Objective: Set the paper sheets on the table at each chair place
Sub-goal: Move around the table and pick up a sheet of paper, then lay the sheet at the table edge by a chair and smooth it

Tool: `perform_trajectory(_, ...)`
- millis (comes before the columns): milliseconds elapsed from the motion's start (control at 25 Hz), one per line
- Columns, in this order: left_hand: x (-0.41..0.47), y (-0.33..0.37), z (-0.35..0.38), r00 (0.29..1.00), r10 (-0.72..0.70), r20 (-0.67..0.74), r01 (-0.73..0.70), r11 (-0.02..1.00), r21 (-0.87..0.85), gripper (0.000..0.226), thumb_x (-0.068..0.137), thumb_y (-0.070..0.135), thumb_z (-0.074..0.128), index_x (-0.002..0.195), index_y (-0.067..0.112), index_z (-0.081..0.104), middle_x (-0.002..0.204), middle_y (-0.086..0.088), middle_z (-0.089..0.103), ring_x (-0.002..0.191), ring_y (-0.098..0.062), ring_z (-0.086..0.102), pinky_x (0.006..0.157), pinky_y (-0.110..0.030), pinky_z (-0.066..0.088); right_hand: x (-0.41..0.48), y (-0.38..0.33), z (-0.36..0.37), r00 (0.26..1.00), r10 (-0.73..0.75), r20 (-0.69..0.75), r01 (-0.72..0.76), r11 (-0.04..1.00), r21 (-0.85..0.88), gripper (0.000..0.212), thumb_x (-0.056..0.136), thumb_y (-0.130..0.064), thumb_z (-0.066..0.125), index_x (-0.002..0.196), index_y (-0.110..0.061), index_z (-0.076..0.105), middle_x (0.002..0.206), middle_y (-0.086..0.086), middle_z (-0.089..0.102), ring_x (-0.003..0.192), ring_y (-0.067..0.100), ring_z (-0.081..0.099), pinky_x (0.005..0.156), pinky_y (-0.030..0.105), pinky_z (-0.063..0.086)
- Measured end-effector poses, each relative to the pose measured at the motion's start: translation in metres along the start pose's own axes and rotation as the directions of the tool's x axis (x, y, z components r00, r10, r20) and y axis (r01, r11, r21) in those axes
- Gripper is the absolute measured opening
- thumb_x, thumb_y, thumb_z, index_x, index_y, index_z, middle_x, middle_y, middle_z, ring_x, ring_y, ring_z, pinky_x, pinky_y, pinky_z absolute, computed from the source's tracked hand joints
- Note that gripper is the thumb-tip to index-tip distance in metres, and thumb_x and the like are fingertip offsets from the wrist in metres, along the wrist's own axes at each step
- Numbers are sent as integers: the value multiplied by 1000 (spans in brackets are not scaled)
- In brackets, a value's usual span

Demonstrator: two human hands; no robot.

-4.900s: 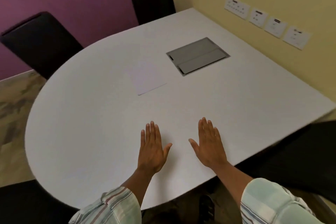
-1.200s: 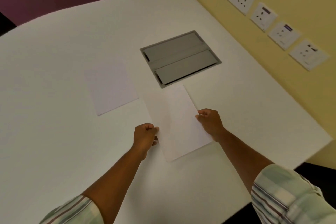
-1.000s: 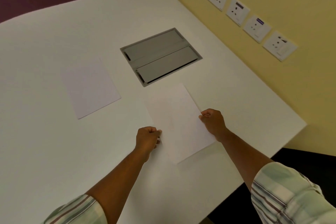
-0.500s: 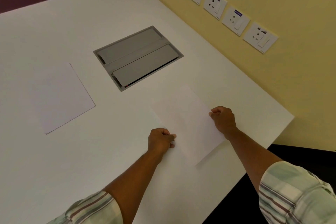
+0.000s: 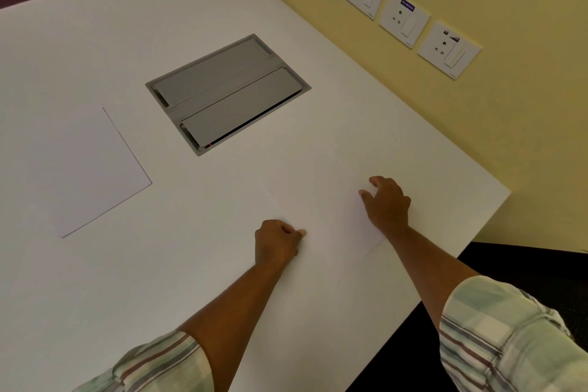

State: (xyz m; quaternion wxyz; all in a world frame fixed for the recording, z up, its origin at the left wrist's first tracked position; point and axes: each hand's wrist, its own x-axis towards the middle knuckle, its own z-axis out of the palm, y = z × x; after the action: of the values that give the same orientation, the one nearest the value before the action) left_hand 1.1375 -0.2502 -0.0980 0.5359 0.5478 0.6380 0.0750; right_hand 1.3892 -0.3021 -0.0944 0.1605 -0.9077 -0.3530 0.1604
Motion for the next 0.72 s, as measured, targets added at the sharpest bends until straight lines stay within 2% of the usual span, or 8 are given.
perform_trajectory(80, -2, -2, -6, 997, 72, -35, -64, 979, 194, 34, 88, 42, 83, 84, 10, 73, 80, -4, 74, 74, -22, 70, 70, -33, 58, -20, 0, 4, 994, -78, -82, 66, 988, -137, 48, 96, -37, 69, 135, -12, 62, 136, 13, 60, 122, 35, 58, 100, 52, 43)
perform_trajectory(160, -6, -3, -10, 971, 233, -48, -197, 900, 389, 32, 93, 44, 77, 108, 16, 71, 109, -3, 69, 97, -22, 67, 84, -38, 57, -47, -1, 12, 985, -133, -109, 108, 971, -215, 54, 94, -44, 69, 135, -10, 62, 136, 14, 59, 120, 37, 58, 97, 51, 43)
perform_trajectory(280, -5, -3, -6, 883, 460, 95, -406, 645, 648, 63, 98, 53, 65, 150, 20, 51, 155, -10, 49, 142, -29, 48, 114, -44, 43, -82, -1, 29, 986, -165, -38, 148, 947, -286, 71, 94, -59, 63, 142, -7, 56, 146, 17, 55, 131, 38, 53, 104, 52, 42)
perform_trajectory(360, -2, -2, 0, 875, 449, 181, -418, 514, 749, 81, 100, 64, 54, 163, 20, 30, 173, -13, 25, 159, -34, 24, 127, -49, 26, -93, 2, 37, 987, -142, 77, 159, 936, -314, 86, 95, -69, 52, 153, -6, 44, 161, 19, 40, 148, 37, 37, 116, 52, 34)
perform_trajectory(440, 2, -4, 5, 888, 404, 220, -405, 460, 790, 83, 101, 67, 48, 164, 19, 24, 176, -15, 14, 163, -36, 14, 131, -54, 19, -96, 7, 40, 978, -136, 157, 183, 923, -338, 95, 96, -74, 42, 161, -6, 28, 171, 17, 21, 158, 36, 20, 124, 51, 25)
perform_trajectory(520, 3, -10, 9, 887, 395, 239, -402, 407, 820, 81, 102, 64, 46, 165, 18, 22, 177, -15, 11, 164, -37, 9, 131, -56, 15, -95, 11, 39, 974, -145, 177, 199, 918, -343, 97, 97, -75, 37, 164, -7, 18, 173, 16, 11, 160, 34, 11, 126, 50, 21)
perform_trajectory(600, 3, -14, 12, 889, 385, 249, -399, 382, 834, 80, 105, 62, 42, 167, 18, 17, 178, -15, 6, 164, -38, 4, 132, -57, 10, -94, 14, 37, 973, -152, 176, 205, 919, -336, 97, 98, -74, 37, 164, -7, 16, 173, 16, 9, 160, 34, 9, 127, 50, 21)
perform_trajectory(720, 5, -13, 13, 896, 356, 264, -403, 405, 821, 81, 106, 62, 39, 169, 18, 10, 178, -14, -2, 165, -38, -2, 132, -57, 9, -94, 16, 36, 972, -161, 172, 211, 917, -337, 96, 98, -73, 37, 164, -7, 16, 173, 16, 9, 160, 35, 10, 126, 50, 22)
